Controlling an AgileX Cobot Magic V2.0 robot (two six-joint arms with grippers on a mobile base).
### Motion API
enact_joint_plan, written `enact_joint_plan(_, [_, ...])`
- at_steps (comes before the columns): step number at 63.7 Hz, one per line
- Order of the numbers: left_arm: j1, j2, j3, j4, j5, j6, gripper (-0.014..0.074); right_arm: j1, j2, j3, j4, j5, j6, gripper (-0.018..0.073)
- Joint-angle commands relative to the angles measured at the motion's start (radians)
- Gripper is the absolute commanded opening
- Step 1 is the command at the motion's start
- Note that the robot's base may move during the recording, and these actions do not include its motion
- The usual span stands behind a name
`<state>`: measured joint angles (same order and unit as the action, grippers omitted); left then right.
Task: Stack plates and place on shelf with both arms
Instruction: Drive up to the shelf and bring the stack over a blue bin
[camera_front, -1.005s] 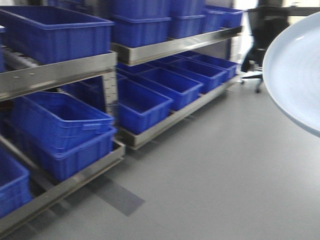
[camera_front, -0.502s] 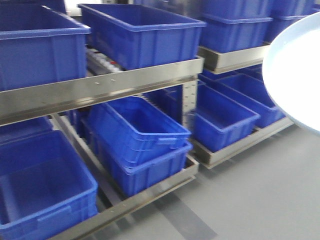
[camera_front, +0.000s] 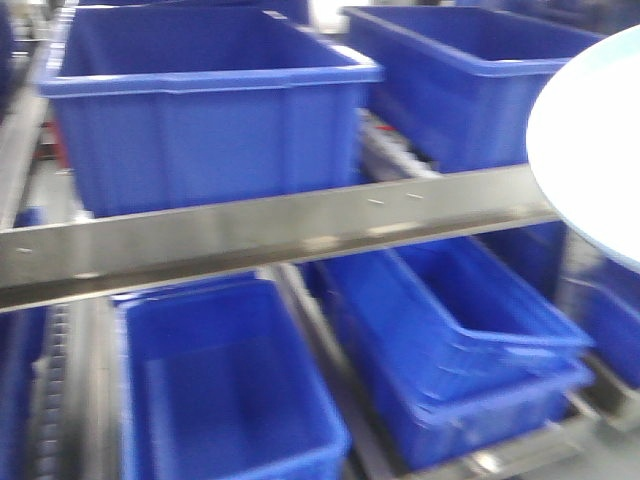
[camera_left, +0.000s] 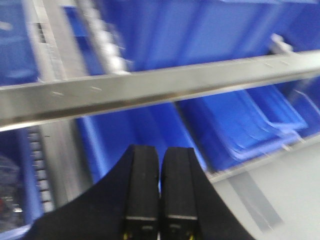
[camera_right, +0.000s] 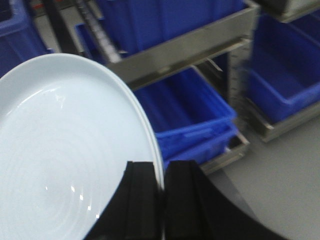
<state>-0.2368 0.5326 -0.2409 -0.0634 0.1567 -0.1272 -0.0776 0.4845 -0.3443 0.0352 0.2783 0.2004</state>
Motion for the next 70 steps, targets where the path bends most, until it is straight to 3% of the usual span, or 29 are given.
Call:
enact_joint_plan(1, [0.002, 0.004, -0.030, -0.009, -0.079, -0.008, 0.0097, -0.005, 0.005, -0.030, -0.002, -0.095, -0.002, 0.0057])
enact_joint_plan(70, [0.002, 0.004, -0.030, -0.009, -0.079, -0.008, 0.0097, -0.005, 0.005, -0.030, -0.002, -0.095, -0.002, 0.0057])
